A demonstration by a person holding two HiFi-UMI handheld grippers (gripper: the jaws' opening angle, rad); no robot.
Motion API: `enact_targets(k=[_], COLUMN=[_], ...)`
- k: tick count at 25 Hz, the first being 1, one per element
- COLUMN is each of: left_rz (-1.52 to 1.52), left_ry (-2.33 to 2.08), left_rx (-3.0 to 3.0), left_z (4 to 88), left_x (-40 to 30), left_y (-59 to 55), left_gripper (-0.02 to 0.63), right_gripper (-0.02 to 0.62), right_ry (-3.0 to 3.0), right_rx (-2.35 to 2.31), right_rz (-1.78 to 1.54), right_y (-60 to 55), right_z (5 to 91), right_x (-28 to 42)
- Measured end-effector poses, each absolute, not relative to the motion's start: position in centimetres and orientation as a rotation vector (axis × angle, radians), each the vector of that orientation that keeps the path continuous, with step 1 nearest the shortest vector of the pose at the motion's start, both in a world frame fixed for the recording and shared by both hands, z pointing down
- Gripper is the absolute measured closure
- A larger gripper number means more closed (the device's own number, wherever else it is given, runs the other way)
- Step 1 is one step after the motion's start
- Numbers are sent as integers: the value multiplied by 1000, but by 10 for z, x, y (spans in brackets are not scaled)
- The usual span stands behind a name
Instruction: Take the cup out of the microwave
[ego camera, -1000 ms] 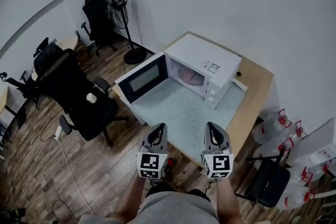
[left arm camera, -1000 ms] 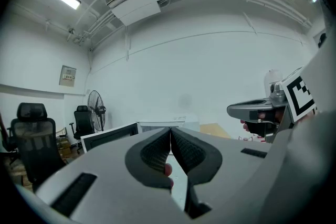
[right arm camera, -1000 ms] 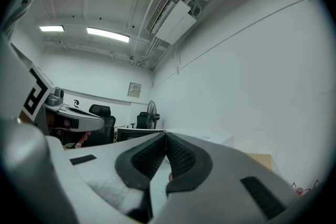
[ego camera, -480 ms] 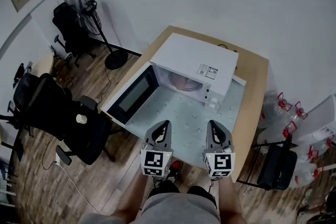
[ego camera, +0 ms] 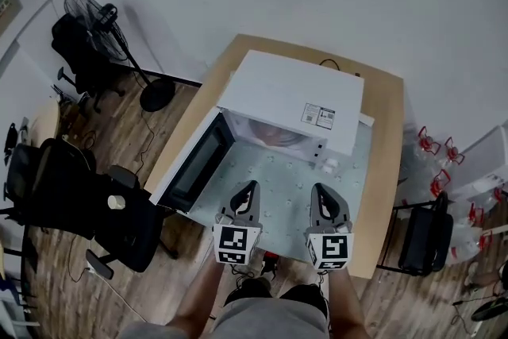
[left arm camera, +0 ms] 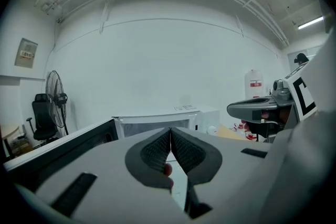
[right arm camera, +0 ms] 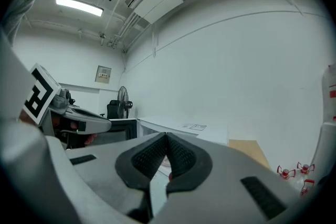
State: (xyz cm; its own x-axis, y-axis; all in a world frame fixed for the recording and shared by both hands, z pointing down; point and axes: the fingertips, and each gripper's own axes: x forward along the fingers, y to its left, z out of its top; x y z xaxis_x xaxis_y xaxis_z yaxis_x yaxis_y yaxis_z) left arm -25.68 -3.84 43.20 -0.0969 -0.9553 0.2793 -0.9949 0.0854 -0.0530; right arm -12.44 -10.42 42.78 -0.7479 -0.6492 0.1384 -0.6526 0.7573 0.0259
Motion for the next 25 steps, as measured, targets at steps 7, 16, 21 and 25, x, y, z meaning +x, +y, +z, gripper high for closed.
enact_targets(k=[7, 16, 21, 25], left_rz=[366, 403, 428, 424], left_ry=[-2082, -1962, -1909, -1925], left_rx=[2042, 2070, 2061, 2051], left_z=[459, 511, 538, 548], left_x=[-281, -296, -301, -309], left_y=[-76, -117, -135, -152], left_gripper=[583, 583, 581, 581], right_gripper=[577, 577, 577, 577], right_ry=[-2761, -2708, -2679, -2673], right_rx=[1116, 1162, 1183, 1191], right_rz=[76, 125, 184, 219], right_y=[-125, -157, -171, -179], right_z=[451, 490, 516, 529], right_x=[-149, -165, -170, -173])
